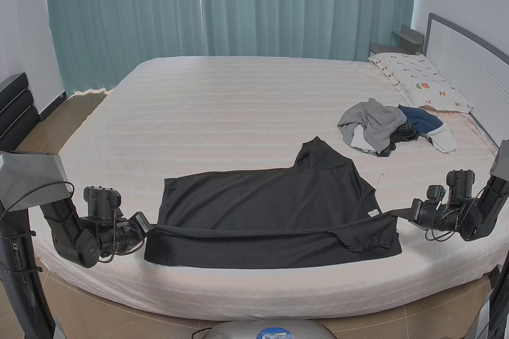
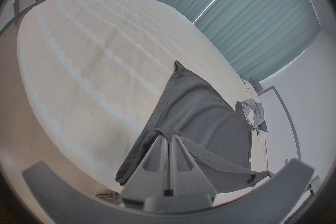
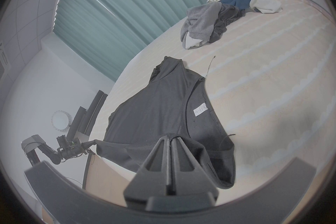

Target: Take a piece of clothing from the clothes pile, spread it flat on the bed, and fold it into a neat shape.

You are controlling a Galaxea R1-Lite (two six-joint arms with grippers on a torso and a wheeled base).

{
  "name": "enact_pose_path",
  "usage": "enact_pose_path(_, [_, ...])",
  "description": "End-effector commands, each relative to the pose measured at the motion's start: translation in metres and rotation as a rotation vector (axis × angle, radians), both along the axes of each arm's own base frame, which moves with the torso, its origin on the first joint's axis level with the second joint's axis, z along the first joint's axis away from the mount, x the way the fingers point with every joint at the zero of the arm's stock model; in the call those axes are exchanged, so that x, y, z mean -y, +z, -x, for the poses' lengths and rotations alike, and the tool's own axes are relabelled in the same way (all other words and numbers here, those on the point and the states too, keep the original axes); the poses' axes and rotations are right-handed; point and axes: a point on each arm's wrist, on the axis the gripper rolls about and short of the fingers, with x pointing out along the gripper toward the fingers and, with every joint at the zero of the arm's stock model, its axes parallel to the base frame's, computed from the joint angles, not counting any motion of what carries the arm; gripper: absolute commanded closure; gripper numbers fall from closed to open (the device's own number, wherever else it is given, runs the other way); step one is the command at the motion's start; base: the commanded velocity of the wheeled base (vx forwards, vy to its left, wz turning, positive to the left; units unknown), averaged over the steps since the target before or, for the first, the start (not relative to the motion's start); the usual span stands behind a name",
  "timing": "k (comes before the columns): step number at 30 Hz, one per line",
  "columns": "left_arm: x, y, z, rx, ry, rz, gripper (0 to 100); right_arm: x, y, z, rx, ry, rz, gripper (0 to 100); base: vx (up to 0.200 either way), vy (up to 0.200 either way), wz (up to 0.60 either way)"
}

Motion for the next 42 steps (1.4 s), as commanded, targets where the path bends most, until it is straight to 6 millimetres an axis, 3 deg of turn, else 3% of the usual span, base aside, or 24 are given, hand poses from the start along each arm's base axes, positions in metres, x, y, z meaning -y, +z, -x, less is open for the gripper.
enact_pose_path(1, [0.001,-0.011,-0.009,-0.011,0.001,-0.001,100,0.002,-0.019,-0.009,-0.027,-0.014,-0.020,100,0.000,0.000,0.00])
enact_pose_path(11, [0.015,-0.027,-0.023,-0.009,0.055,-0.088,100,0.002,-0.045,-0.019,0.002,-0.060,-0.060,100,0.000,0.000,0.00])
enact_pose_path(30, [0.023,-0.024,-0.029,0.008,0.071,-0.072,100,-0.006,-0.055,-0.028,0.010,-0.091,-0.029,100,0.000,0.000,0.00])
enact_pose_path(31, [0.023,-0.024,-0.029,0.006,0.072,-0.073,100,-0.006,-0.057,-0.028,0.005,-0.091,-0.029,0,0.000,0.000,0.00])
enact_pose_path(32, [0.023,-0.024,-0.029,0.006,0.072,-0.073,0,-0.006,-0.057,-0.028,0.007,-0.091,-0.029,0,0.000,0.000,0.00])
enact_pose_path(42, [0.023,-0.021,-0.029,0.015,0.095,-0.046,0,-0.005,-0.042,-0.027,0.040,-0.125,-0.082,0,0.000,0.000,0.00])
